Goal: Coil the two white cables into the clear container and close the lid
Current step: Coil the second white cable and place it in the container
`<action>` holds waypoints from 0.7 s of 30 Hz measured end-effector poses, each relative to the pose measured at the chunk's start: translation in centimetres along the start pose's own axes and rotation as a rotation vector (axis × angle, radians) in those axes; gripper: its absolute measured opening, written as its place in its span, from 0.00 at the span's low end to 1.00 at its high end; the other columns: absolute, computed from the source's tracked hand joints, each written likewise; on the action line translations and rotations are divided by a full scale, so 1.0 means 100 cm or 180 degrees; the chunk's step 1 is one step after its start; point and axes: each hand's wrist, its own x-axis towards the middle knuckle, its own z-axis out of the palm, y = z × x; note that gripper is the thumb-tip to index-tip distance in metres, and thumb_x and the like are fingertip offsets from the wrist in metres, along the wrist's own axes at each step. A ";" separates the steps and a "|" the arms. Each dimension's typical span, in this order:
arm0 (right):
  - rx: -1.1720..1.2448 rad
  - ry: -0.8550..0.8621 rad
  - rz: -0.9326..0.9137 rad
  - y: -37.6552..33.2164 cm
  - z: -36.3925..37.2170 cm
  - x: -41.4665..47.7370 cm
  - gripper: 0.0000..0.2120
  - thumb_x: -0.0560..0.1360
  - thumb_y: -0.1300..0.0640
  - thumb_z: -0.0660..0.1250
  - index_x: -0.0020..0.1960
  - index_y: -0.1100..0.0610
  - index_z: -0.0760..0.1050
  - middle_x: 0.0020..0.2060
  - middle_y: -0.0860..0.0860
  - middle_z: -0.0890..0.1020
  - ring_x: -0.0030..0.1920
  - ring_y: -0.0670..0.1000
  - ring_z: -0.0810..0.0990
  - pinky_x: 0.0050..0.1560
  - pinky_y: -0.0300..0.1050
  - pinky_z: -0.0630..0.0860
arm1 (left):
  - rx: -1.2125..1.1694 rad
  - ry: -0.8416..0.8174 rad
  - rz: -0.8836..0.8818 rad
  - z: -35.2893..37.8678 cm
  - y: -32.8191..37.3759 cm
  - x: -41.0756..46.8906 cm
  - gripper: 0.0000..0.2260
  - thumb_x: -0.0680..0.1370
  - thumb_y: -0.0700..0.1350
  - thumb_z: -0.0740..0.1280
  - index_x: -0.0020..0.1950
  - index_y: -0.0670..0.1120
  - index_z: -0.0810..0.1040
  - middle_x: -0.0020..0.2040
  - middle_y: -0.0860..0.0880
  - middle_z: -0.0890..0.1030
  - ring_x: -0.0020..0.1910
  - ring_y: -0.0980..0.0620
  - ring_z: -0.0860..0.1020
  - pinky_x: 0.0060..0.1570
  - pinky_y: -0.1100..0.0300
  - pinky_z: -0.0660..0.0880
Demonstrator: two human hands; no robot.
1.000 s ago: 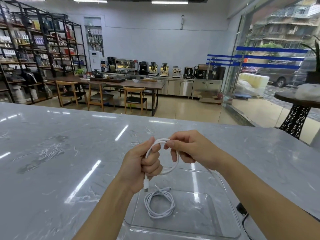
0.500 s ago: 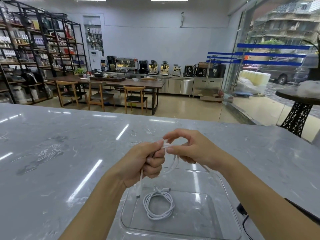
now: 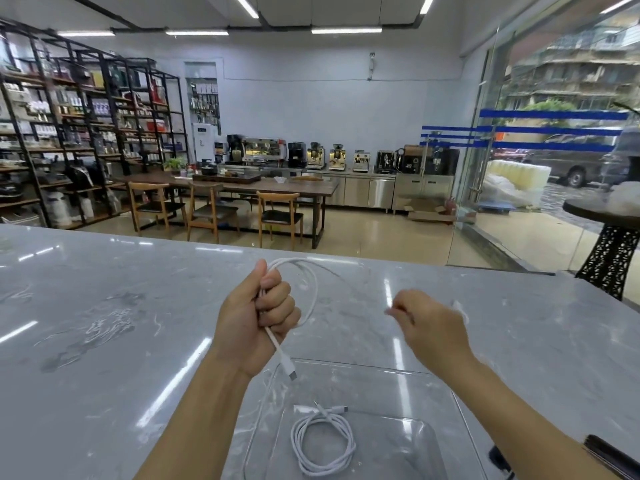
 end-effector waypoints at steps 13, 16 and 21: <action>0.0801 -0.1302 -0.1806 -0.075 -0.029 -0.004 0.04 0.72 0.61 0.66 0.43 0.62 0.78 0.37 0.56 0.84 0.35 0.57 0.81 0.32 0.51 0.78 | 0.1035 0.0568 -0.0139 -0.001 -0.030 -0.005 0.19 0.81 0.49 0.53 0.34 0.42 0.71 0.35 0.40 0.84 0.36 0.44 0.84 0.32 0.55 0.80; 0.1060 -0.0981 -0.1651 -0.079 -0.033 0.001 0.07 0.72 0.59 0.66 0.44 0.62 0.79 0.38 0.56 0.84 0.36 0.58 0.82 0.33 0.53 0.78 | 0.1324 0.0486 -0.0234 0.003 -0.037 -0.008 0.19 0.81 0.50 0.53 0.35 0.42 0.72 0.29 0.45 0.81 0.27 0.50 0.79 0.27 0.62 0.75; 0.1137 -0.0802 -0.1336 -0.078 -0.030 0.006 0.07 0.70 0.58 0.69 0.40 0.63 0.78 0.33 0.54 0.79 0.33 0.52 0.75 0.33 0.52 0.75 | 0.2014 0.0105 -0.0391 0.011 -0.052 -0.015 0.24 0.81 0.50 0.52 0.31 0.43 0.78 0.22 0.45 0.76 0.21 0.51 0.72 0.23 0.63 0.71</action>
